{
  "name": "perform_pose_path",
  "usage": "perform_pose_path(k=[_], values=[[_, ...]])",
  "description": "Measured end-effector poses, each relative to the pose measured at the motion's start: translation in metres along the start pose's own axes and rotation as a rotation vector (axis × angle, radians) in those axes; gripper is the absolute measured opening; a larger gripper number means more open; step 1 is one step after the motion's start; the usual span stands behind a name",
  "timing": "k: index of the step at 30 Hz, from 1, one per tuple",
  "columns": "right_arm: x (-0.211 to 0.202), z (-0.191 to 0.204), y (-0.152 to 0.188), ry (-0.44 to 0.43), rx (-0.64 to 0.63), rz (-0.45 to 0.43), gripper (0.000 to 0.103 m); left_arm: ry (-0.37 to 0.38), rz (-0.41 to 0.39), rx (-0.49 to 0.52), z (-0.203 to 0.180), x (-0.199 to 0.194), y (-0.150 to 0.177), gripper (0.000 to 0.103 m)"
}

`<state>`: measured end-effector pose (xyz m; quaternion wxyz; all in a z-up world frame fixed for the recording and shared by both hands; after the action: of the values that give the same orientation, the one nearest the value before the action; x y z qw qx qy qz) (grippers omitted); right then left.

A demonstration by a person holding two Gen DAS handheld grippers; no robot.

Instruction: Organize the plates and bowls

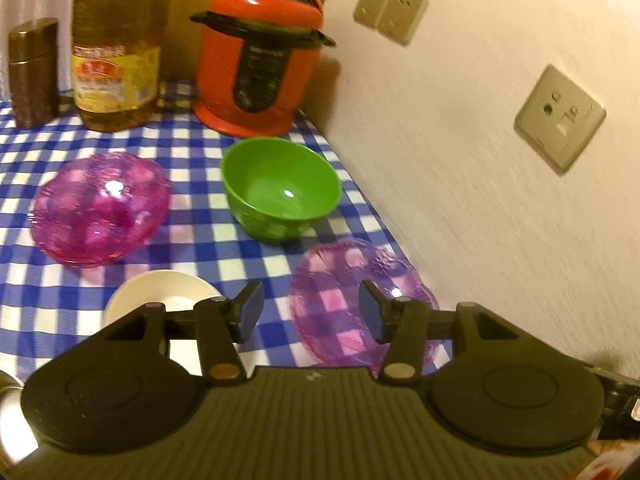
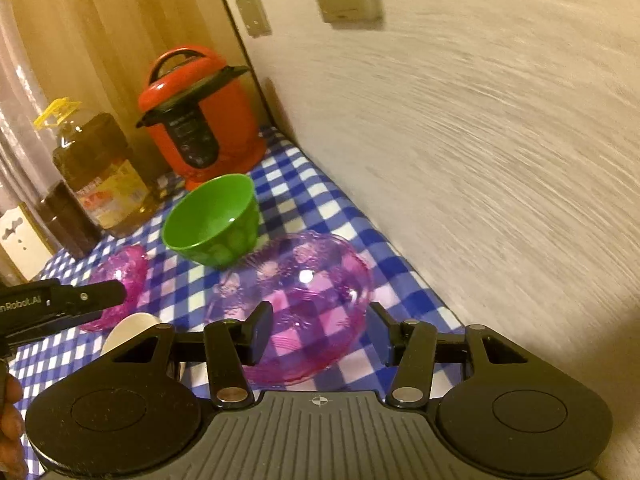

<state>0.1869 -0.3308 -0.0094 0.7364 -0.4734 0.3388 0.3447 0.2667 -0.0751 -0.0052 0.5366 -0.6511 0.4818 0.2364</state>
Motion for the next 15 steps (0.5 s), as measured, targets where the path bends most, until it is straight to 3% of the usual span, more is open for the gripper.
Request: perform_pose_path(k=[7,15], values=[[0.017,-0.019,0.0,0.012,0.035,0.021,0.052,-0.008,0.078,0.018,-0.018,0.035,-0.006,0.049],[0.044,-0.031,0.003,-0.006,0.059,0.055,0.052,-0.032,0.13,-0.06,-0.016,0.072,0.001,0.049]])
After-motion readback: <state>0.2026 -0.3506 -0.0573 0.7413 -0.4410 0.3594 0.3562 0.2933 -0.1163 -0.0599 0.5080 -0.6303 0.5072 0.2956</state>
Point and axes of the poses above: each gripper's, at about its wrist camera, not at the fingertips, and x roughly the way its jaws point, z to its left, y to its underside, the point moved 1 cm from there along x, roughly the way its jaws point, and after that the axes turned 15 degrees about z, right-handed, at the moved point
